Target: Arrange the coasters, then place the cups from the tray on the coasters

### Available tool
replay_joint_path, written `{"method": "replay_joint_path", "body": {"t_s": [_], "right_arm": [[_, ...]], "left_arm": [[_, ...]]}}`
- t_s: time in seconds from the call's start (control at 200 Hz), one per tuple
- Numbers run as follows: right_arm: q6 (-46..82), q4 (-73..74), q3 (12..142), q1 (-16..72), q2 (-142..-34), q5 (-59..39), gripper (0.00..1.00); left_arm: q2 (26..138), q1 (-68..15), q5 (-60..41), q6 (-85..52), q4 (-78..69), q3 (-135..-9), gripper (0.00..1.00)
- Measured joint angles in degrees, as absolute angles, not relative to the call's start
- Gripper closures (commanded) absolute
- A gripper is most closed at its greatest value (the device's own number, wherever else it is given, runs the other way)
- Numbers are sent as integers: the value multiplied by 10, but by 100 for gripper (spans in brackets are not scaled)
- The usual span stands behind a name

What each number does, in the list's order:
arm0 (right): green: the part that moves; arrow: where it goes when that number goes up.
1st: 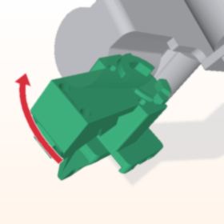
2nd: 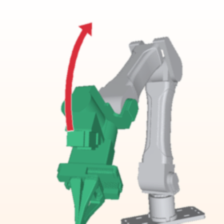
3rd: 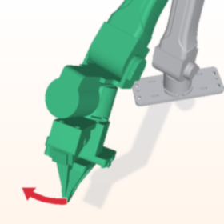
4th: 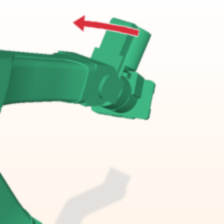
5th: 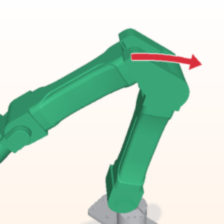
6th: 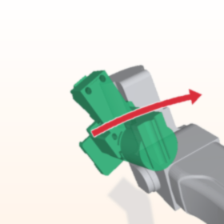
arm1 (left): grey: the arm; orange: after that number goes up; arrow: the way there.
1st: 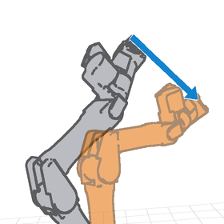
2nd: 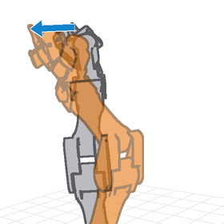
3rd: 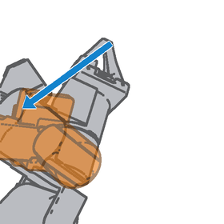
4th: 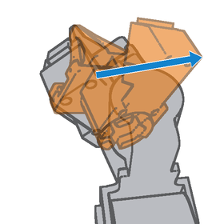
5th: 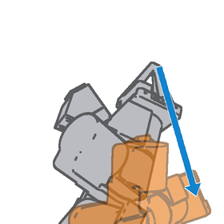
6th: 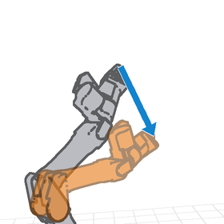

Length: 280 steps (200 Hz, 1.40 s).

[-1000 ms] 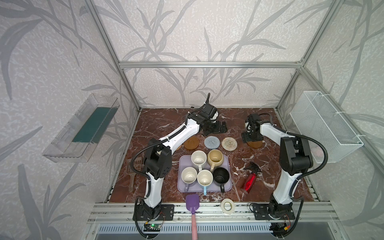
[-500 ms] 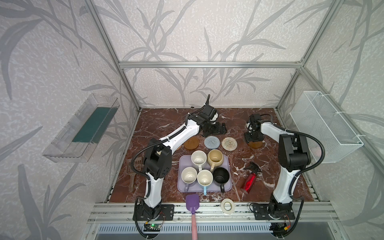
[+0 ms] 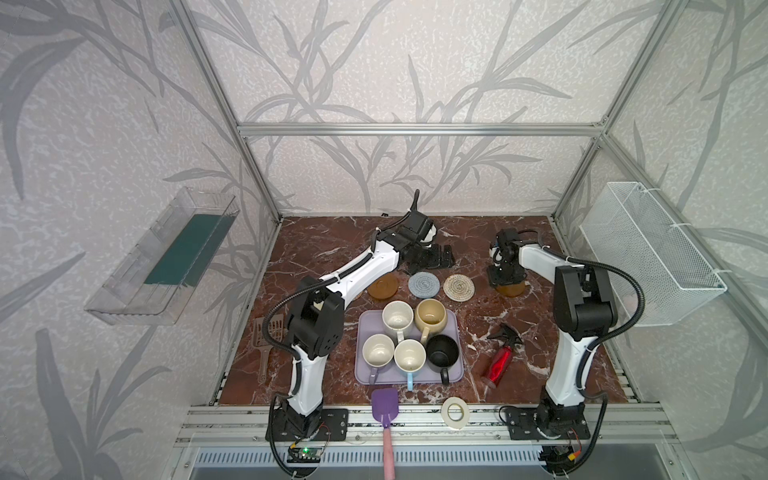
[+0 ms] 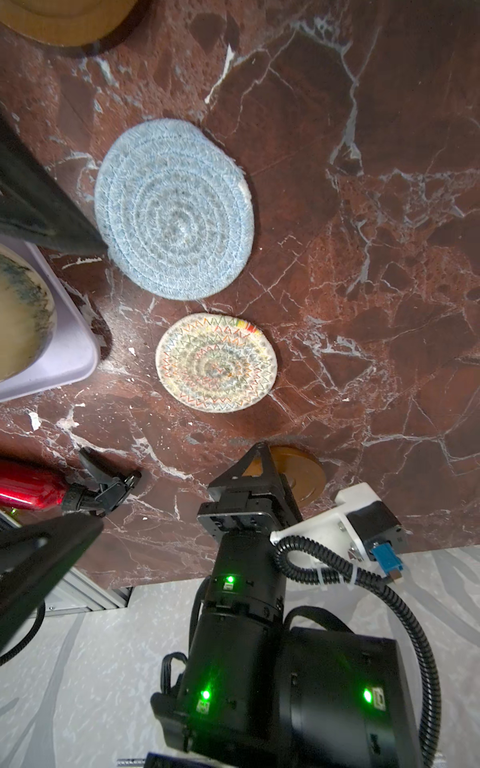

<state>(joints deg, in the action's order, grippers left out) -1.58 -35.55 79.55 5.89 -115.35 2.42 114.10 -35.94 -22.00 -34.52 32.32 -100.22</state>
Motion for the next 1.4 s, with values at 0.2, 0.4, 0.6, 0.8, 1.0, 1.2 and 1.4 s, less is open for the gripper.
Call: {"method": "replay_joint_path", "body": {"t_s": [0.2,0.4,0.6,0.8,1.0,1.2,1.4], "right_arm": [[-16,-360,796,59,-1154,22,54],[-15,-366,800,64,-1155,18,55],[-9,-378,802,82,-1155,18,55],[0,-393,803,102,-1155,17,55],[9,-394,803,106,-1155,14,55],[15,-395,803,108,-1155,14,55],[18,-397,799,123,-1153,13,56]], "left_arm": [[1141,-359,-222,-351,316,-1000,1],[1135,-359,-222,-353,308,-988,1],[1122,-359,-221,-356,304,-981,1],[1114,-359,-221,-358,297,-973,1],[1109,-359,-221,-361,286,-957,1],[1107,-359,-221,-361,282,-951,1],[1098,-359,-221,-362,277,-941,1]]}}
